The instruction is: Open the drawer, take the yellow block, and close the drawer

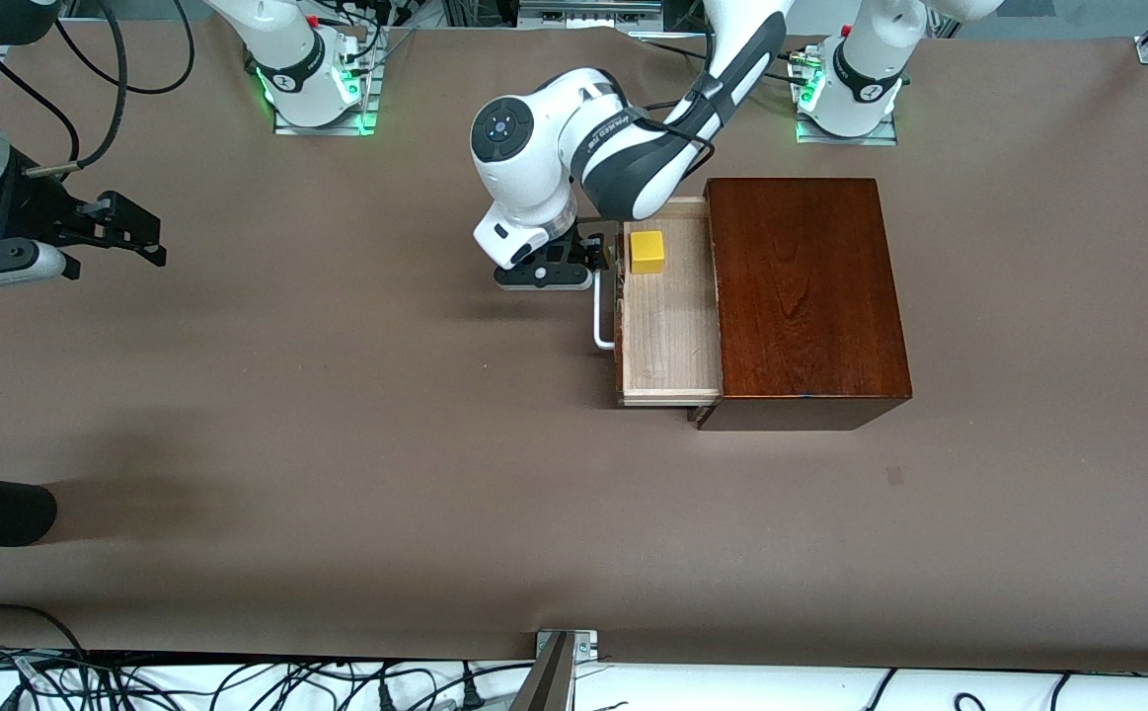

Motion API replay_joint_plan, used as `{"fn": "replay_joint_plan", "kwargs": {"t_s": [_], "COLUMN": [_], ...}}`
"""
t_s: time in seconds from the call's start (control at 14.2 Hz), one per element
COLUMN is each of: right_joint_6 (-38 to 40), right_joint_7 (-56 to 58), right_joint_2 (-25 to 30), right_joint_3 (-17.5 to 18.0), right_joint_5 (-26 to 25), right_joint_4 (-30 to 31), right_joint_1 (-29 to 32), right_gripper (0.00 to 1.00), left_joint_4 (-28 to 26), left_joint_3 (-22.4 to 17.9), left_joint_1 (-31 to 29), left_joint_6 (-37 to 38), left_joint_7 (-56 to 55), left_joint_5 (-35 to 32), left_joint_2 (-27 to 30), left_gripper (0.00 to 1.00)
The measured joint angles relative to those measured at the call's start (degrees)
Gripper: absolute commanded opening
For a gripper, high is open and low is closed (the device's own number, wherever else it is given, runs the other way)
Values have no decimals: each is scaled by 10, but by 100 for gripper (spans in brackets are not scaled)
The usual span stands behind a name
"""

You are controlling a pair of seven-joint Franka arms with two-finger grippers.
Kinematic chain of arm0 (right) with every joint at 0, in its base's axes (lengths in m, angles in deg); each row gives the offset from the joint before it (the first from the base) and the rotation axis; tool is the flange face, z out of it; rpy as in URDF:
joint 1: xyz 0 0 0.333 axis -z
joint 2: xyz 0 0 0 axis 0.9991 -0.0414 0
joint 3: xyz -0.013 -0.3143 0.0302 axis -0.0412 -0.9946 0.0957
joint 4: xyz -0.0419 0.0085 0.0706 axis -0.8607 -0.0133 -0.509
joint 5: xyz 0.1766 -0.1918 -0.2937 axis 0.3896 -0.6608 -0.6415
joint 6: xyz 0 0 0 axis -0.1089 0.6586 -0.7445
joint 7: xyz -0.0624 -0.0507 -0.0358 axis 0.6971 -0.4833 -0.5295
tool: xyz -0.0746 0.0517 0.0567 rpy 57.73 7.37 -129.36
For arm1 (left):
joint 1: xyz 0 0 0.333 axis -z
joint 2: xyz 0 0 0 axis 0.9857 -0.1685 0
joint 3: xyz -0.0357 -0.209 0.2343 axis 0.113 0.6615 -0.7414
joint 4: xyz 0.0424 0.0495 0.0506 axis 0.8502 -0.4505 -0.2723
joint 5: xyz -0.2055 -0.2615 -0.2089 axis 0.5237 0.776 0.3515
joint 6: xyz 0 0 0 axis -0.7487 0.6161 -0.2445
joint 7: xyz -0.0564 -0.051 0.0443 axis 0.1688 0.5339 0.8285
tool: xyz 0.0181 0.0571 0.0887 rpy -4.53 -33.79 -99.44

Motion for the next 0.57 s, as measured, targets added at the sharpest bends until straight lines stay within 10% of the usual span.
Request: {"fn": "replay_joint_plan", "kwargs": {"t_s": [0.57], "right_joint_6": [4], "right_joint_7": [4], "right_joint_2": [-18], "right_joint_3": [6], "right_joint_5": [0], "right_joint_4": [1], "right_joint_1": [-4], "right_gripper": [100], "left_joint_4": [12], "left_joint_3": [-9], "left_joint_1": [-101], "left_joint_6": [136], "left_joint_7": [166], "left_joint_5": [0], "left_joint_2": [147], "left_gripper": [100]}}
